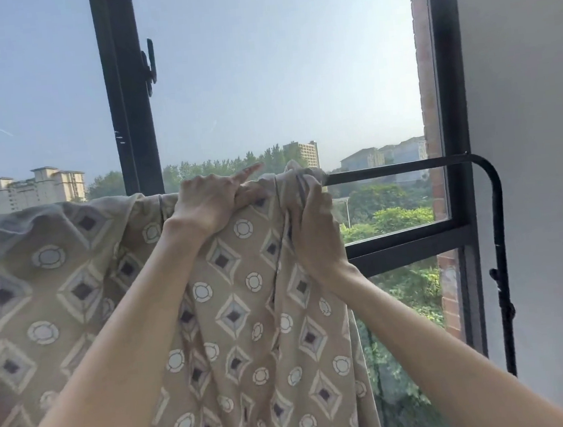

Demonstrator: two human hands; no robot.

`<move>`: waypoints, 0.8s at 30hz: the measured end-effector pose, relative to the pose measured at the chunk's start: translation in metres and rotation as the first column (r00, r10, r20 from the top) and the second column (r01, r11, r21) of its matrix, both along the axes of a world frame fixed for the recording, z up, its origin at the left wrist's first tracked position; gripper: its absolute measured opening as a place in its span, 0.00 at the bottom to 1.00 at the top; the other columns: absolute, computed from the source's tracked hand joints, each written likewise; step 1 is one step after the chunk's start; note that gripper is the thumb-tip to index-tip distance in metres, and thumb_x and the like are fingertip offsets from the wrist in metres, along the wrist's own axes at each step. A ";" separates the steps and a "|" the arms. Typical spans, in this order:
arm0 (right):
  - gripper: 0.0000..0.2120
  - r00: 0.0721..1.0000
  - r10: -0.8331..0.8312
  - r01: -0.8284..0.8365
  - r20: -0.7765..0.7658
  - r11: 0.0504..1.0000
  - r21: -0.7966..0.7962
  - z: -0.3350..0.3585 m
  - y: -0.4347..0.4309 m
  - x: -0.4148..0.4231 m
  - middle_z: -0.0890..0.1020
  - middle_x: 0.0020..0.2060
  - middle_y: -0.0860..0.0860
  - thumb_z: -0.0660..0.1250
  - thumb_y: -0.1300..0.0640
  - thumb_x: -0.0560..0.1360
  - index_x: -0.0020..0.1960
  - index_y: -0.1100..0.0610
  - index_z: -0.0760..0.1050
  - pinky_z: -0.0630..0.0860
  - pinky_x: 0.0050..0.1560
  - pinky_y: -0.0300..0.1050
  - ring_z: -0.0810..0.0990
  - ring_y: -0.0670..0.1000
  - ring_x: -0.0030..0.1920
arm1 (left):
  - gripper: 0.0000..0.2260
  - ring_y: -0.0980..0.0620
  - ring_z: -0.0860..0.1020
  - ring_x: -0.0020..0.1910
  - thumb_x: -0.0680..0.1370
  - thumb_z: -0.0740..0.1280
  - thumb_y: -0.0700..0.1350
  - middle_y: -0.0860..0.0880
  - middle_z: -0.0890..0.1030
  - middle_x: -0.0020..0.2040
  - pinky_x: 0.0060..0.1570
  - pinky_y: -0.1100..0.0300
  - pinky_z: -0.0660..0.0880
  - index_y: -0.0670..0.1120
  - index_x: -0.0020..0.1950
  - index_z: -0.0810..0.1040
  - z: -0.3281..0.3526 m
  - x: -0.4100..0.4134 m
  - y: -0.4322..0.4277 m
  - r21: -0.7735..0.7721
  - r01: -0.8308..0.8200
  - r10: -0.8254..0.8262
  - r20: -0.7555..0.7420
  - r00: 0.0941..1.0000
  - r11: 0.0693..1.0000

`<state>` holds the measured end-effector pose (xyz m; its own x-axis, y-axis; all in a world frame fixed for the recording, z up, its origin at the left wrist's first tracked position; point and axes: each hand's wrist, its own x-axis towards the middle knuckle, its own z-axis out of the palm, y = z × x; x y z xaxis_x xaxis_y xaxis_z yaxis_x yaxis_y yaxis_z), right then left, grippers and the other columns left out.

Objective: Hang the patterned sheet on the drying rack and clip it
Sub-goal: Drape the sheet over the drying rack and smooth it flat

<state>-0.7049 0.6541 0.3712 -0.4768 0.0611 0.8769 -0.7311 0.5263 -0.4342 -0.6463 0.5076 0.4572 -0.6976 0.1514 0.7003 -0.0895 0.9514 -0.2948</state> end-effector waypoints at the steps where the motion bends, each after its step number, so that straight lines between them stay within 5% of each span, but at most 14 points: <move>1: 0.20 0.998 -0.025 0.028 -0.050 0.999 0.047 0.002 0.004 -0.005 0.74 0.57 0.60 0.55 0.55 0.81 0.71 0.57 0.56 0.79 0.32 0.44 0.81 0.56 0.40 | 0.33 0.54 0.69 0.29 0.71 0.41 0.68 0.52 0.67 0.28 0.37 0.58 0.69 0.63 0.75 0.45 0.000 0.000 0.001 -0.001 -0.003 0.003 0.005 1.000 1.000; 4: 0.16 0.983 -0.099 0.114 -0.154 0.990 0.087 0.016 0.026 -0.017 0.80 0.53 0.55 0.57 0.58 0.81 0.68 0.58 0.64 0.73 0.28 0.34 0.81 0.50 0.36 | 0.34 0.51 0.73 0.33 0.69 0.40 0.69 0.52 0.72 0.30 0.40 0.57 0.70 0.63 0.75 0.43 0.001 0.000 0.002 0.009 0.000 0.000 -0.002 1.000 1.000; 6: 0.14 0.966 -0.164 0.180 -0.198 0.981 0.066 0.031 0.044 -0.024 0.81 0.50 0.52 0.56 0.55 0.81 0.64 0.59 0.69 0.71 0.30 0.34 0.81 0.50 0.38 | 0.31 0.47 0.78 0.42 0.71 0.42 0.69 0.47 0.81 0.42 0.43 0.55 0.69 0.65 0.74 0.42 0.001 -0.002 0.000 0.018 0.021 -0.021 -0.016 1.000 1.000; 10: 0.15 0.929 -0.158 0.178 -0.335 0.984 0.028 0.077 0.065 -0.033 0.82 0.47 0.51 0.53 0.54 0.82 0.60 0.59 0.74 0.64 0.32 0.27 0.80 0.48 0.42 | 0.27 0.42 0.76 0.58 0.75 0.41 0.68 0.43 0.77 0.62 0.51 0.50 0.71 0.66 0.74 0.45 0.009 -0.001 0.001 0.140 0.035 -0.038 0.020 0.999 0.989; 13: 0.13 0.936 -0.058 0.059 -0.346 0.998 -0.008 0.117 0.065 -0.044 0.83 0.50 0.51 0.55 0.57 0.82 0.59 0.58 0.76 0.74 0.44 0.38 0.81 0.49 0.49 | 0.28 0.42 0.74 0.59 0.76 0.42 0.67 0.43 0.77 0.61 0.51 0.50 0.69 0.61 0.73 0.61 0.020 -0.008 0.015 0.261 0.024 -0.015 -0.034 0.999 0.965; 17: 0.14 0.967 0.021 -0.019 -0.255 1.000 0.011 0.157 0.064 -0.063 0.83 0.51 0.51 0.55 0.59 0.81 0.59 0.58 0.77 0.73 0.55 0.46 0.79 0.52 0.53 | 0.25 0.43 0.75 0.51 0.78 0.43 0.66 0.45 0.79 0.54 0.44 0.52 0.66 0.57 0.63 0.71 0.032 -0.025 0.055 0.349 0.190 -0.109 -0.239 0.965 0.918; 21: 0.14 0.976 0.080 -0.081 -0.205 0.997 0.003 0.187 0.069 -0.081 0.83 0.53 0.49 0.55 0.59 0.80 0.56 0.57 0.79 0.72 0.53 0.43 0.79 0.51 0.54 | 0.33 0.40 0.68 0.65 0.75 0.44 0.69 0.40 0.70 0.66 0.64 0.41 0.61 0.52 0.75 0.56 0.033 -0.039 0.094 0.259 0.028 0.041 -0.259 0.965 0.966; 24: 0.12 0.989 0.103 -0.099 -0.103 0.994 0.045 0.191 0.079 -0.099 0.82 0.53 0.49 0.56 0.59 0.79 0.54 0.57 0.79 0.69 0.47 0.40 0.78 0.51 0.53 | 0.28 0.41 0.64 0.67 0.77 0.46 0.66 0.43 0.63 0.70 0.67 0.39 0.59 0.57 0.76 0.51 0.025 -0.056 0.101 0.183 0.012 0.034 -0.245 0.969 0.983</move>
<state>-0.8038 0.7331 0.5620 -0.3842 -0.0187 0.9231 -0.8218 0.4625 -0.3327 -0.7028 0.6086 0.4825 -0.5007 -0.0008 0.8656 -0.1483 0.9853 -0.0848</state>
